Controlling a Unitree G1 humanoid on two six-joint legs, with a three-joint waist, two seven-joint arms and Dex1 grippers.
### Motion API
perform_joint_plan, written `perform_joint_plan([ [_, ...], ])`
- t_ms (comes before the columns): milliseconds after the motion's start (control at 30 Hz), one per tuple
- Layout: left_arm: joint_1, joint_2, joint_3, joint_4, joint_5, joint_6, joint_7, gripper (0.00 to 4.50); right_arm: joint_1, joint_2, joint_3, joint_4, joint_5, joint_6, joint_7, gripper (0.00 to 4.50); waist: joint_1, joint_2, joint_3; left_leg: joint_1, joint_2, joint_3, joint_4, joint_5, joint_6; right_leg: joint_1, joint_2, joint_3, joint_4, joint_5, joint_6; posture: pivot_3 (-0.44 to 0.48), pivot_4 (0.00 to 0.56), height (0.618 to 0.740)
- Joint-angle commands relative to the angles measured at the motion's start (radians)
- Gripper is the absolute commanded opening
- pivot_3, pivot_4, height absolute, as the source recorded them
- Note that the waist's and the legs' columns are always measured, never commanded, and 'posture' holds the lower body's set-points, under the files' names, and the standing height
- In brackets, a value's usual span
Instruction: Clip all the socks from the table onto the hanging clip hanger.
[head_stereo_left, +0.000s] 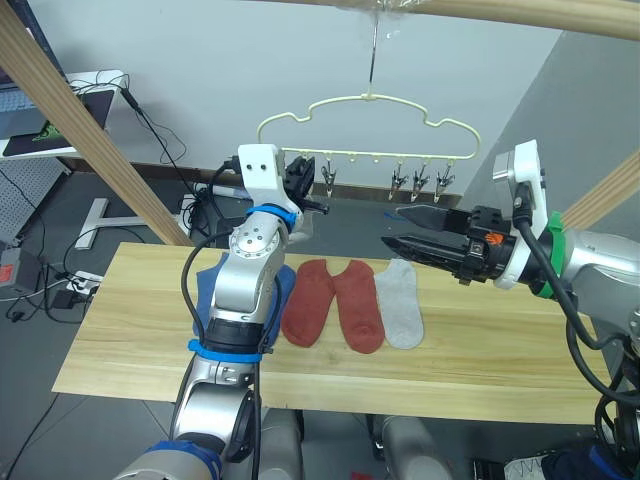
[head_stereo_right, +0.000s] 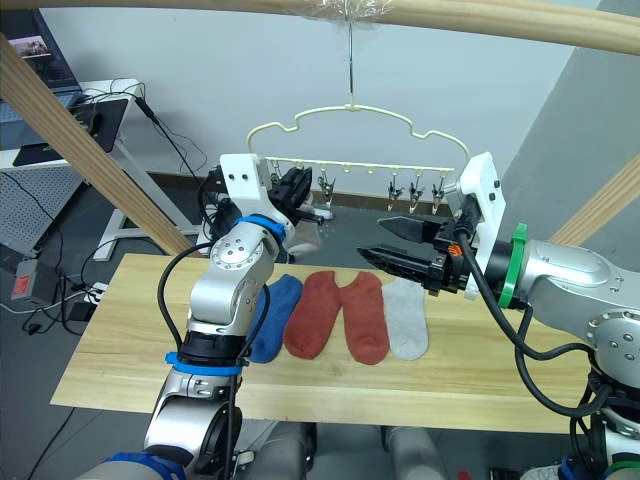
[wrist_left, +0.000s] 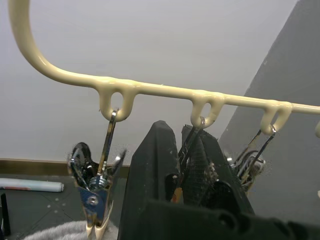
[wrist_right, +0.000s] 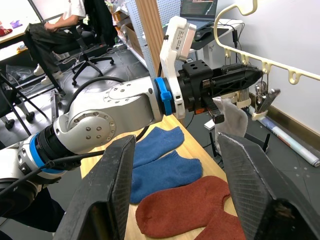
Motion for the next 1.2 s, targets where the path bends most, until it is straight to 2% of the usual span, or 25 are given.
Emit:
perform_joint_plan([
  [33, -0.018, 0.007, 0.058, -0.069, -0.078, 0.059, -0.025, 0.17, -0.008, -0.028, 0.041, 0.0, -0.046, 0.023, -0.025, 2.72, -0.001, 0.0, 0.0, 0.0, 0.0, 0.0, 0.0, 0.0, 0.0, 0.0, 0.0, 0.0, 0.0, 0.0, 0.0, -0.083, 0.277, 0.74],
  [200, -0.038, 0.02, 0.146, -0.117, -0.231, 0.214, -0.061, 0.17, -0.012, -0.01, 0.154, 0.073, -0.194, 0.083, -0.112, 2.72, -0.006, 0.0, 0.0, 0.0, 0.0, 0.0, 0.0, 0.0, 0.0, 0.0, 0.0, 0.0, 0.001, 0.0, 0.0, -0.076, 0.278, 0.74],
  [300, -0.058, 0.028, 0.205, -0.138, -0.329, 0.288, -0.077, 0.17, -0.031, 0.061, 0.201, 0.136, -0.274, 0.118, -0.196, 3.29, -0.007, 0.0, 0.0, 0.0, 0.001, 0.0, 0.0, 0.0, 0.0, 0.0, 0.001, 0.0, 0.001, 0.0, 0.0, -0.069, 0.275, 0.74],
  [433, -0.07, 0.046, 0.222, -0.147, -0.389, 0.363, -0.082, 0.17, -0.042, 0.126, 0.249, 0.198, -0.374, 0.174, -0.255, 4.47, -0.005, 0.0, 0.0, 0.0, 0.001, 0.0, 0.0, 0.0, 0.0, -0.001, 0.0, 0.0, 0.001, 0.0, 0.0, -0.065, 0.274, 0.74],
  [600, -0.082, 0.056, 0.236, -0.152, -0.458, 0.448, -0.076, 0.17, -0.053, 0.218, 0.34, 0.336, -0.589, 0.177, -0.347, 4.47, -0.005, 0.0, 0.0, 0.0, 0.001, 0.0, 0.0, 0.0, -0.001, -0.001, 0.0, 0.0, 0.0, 0.0, 0.0, -0.065, 0.275, 0.74],
  [733, -0.099, 0.064, 0.257, -0.151, -0.508, 0.503, -0.066, 0.17, -0.055, 0.314, 0.358, 0.432, -0.704, 0.136, -0.371, 4.47, -0.005, 0.0, 0.0, 0.0, 0.001, 0.0, 0.0, 0.0, -0.001, -0.001, 0.0, 0.0, 0.0, 0.0, 0.0, -0.052, 0.273, 0.74],
  [1033, -0.119, 0.089, 0.274, -0.141, -0.547, 0.535, -0.053, 0.17, -0.083, 0.506, 0.324, 0.638, -0.916, 0.067, -0.443, 4.47, -0.005, 0.0, 0.0, 0.0, 0.001, 0.0, 0.0, 0.001, -0.001, -0.001, 0.0, 0.0, 0.001, 0.0, 0.0, -0.04, 0.269, 0.74],
  [1200, -0.111, 0.103, 0.266, -0.15, -0.548, 0.542, -0.056, 0.17, -0.095, 0.567, 0.302, 0.7, -0.983, 0.034, -0.444, 4.47, -0.005, 0.0, 0.0, 0.0, 0.001, 0.0, 0.0, 0.001, -0.001, -0.001, 0.0, 0.0, 0.001, 0.0, 0.0, -0.033, 0.266, 0.74],
])
